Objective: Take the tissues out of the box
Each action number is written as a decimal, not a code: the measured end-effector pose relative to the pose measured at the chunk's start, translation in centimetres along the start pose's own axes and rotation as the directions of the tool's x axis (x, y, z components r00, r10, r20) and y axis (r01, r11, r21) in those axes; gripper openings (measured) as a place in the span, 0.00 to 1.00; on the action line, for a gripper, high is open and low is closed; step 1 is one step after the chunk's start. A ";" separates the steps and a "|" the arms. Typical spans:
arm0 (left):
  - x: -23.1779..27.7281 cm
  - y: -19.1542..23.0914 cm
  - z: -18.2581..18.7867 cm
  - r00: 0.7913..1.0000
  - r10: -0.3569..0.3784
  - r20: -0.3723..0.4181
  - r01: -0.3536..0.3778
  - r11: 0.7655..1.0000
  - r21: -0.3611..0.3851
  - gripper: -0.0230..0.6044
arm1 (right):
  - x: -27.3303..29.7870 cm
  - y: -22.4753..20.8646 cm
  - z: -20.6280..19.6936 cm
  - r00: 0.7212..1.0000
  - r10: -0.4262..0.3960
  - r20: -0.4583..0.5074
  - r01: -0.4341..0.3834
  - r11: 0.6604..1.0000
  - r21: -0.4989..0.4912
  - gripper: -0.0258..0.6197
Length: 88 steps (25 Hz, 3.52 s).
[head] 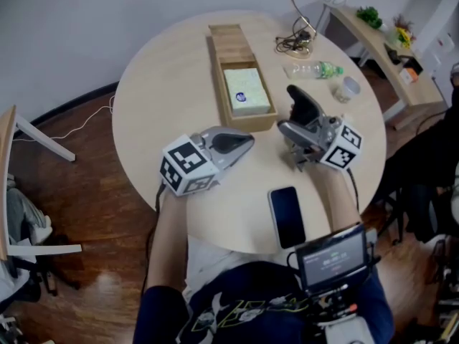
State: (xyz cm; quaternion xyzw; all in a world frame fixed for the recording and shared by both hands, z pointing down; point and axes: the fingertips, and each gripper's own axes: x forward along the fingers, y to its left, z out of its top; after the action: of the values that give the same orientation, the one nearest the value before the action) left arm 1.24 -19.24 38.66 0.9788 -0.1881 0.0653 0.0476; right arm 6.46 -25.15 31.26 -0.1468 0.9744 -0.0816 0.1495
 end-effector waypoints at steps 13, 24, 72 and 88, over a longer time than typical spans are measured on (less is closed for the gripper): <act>0.3 -0.3 -0.4 1.000 -0.020 -0.006 0.020 1.000 -0.002 0.04 | 1.3 -1.7 -2.8 0.935 -0.027 -0.352 -0.031 0.987 -0.159 0.88; 0.3 -0.1 -0.3 1.000 -0.019 -0.006 0.019 1.000 0.000 0.04 | 7.0 -4.3 -4.6 0.687 -0.087 -0.721 -0.262 0.897 -0.357 0.91; 0.4 -1.3 -0.4 0.997 -0.074 -0.011 0.074 0.997 0.015 0.04 | 6.5 -8.8 -13.4 -0.175 -0.222 -0.959 -0.527 0.844 -0.099 0.95; 0.3 -1.1 -0.5 0.997 -0.071 -0.008 0.071 0.997 0.004 0.04 | 7.0 -8.3 -12.5 -0.043 -0.176 -0.983 -0.597 0.794 -0.116 0.91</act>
State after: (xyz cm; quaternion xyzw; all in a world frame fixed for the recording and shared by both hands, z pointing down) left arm 1.92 -18.28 39.08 0.9848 -0.1528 0.0677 0.0482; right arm -1.68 -33.74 42.86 0.0847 0.7704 0.1376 -0.6168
